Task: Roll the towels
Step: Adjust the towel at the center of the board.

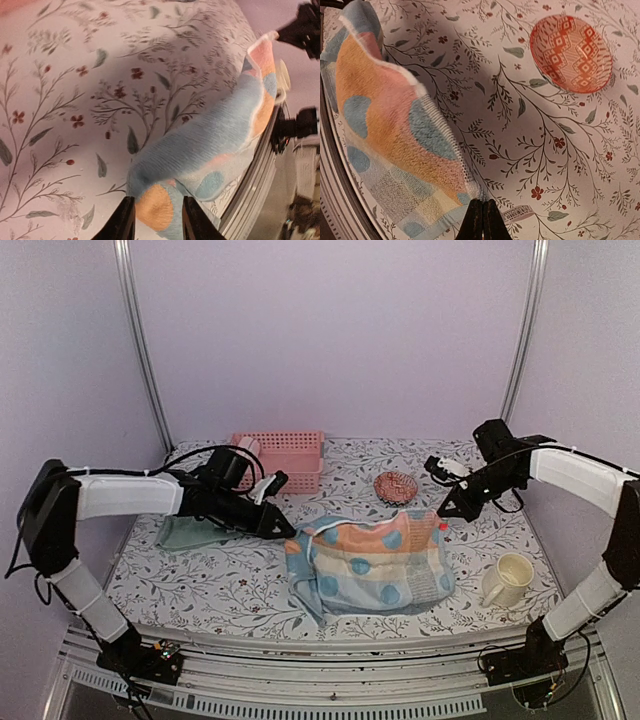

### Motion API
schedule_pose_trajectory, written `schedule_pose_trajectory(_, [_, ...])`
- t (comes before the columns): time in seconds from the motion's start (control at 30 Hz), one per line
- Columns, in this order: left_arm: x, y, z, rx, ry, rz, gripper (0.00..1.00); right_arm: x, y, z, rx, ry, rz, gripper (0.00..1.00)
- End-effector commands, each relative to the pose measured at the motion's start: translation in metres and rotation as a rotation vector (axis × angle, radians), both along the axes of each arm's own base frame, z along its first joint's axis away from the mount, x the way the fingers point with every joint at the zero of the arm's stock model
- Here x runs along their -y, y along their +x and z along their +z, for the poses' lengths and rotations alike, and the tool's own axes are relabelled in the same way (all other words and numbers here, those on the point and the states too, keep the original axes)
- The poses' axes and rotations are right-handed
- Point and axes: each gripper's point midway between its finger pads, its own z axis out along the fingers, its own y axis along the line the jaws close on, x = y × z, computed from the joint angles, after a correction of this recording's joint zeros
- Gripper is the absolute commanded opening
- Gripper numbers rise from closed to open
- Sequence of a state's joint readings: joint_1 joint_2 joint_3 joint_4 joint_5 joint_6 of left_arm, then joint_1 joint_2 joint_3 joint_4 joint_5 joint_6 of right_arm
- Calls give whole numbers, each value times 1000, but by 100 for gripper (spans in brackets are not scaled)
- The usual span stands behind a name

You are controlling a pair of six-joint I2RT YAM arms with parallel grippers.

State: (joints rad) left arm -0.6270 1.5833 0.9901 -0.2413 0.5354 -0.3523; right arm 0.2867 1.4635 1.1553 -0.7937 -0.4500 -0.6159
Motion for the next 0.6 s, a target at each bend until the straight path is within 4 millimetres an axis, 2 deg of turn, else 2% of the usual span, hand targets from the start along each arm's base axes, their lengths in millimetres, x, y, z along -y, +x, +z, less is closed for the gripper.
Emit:
schedule_pose_trajectory(0.0, [-11, 61, -21, -40, 40, 145, 45, 22, 73, -14, 36, -69, -183, 7])
schedule_pose_trajectory(0.07, [-14, 75, -17, -1, 76, 176, 52, 29, 92, -19, 6, -56, -248, 20])
schedule_pose_trajectory(0.2, [-12, 69, 5, 94, 73, 149, 56, 32, 88, -24, -10, -19, -256, 38])
schedule_pose_trajectory(0.3, [-17, 58, 16, 162, 65, 145, 57, 37, 83, -39, -33, -25, -274, 41])
schedule_pose_trajectory(0.37, [-11, 43, 26, 211, 15, 87, 59, 38, 83, -50, -64, -21, -281, 43])
schedule_pose_trajectory(0.47, [-8, 31, 38, 333, 2, 73, 65, 40, 87, -69, -133, -19, -302, 43])
schedule_pose_trajectory(0.57, [-12, 25, 31, 357, 59, 68, 62, 38, 93, -85, -198, -26, -310, 41])
